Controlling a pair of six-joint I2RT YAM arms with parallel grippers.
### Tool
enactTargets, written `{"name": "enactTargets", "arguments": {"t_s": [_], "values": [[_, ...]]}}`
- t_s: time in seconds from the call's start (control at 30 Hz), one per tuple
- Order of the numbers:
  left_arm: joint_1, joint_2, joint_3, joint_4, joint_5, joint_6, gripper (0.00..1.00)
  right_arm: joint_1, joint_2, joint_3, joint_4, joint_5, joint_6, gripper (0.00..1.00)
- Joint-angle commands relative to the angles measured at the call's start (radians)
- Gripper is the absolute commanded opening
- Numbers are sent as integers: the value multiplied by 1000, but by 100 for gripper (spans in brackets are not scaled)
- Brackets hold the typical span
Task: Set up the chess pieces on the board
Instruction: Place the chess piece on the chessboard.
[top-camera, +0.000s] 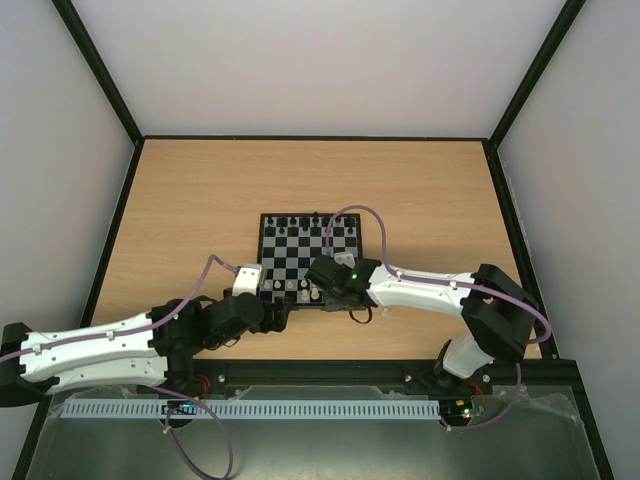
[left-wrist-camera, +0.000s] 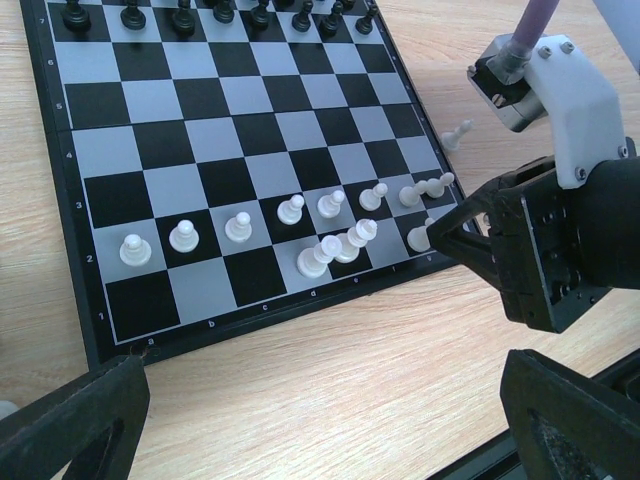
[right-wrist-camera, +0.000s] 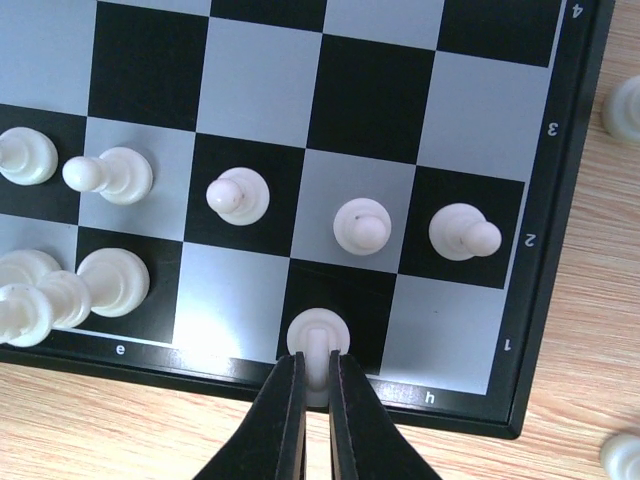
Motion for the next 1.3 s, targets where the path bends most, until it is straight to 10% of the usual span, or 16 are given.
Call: {"name": "enactTargets", "arguments": {"t_s": [0.0,0.87,1.27], "values": [[5,-24,-7,-19,-18,-7,99,3,29,20,-25,12,-2,4],[5,-35,-4,-29,-24,-2,99,1,-8,23,-47,33,-1,28],[5,-10,14,-47,-40,-15,99,2,-186,-14,-23,14,-26,71]]}}
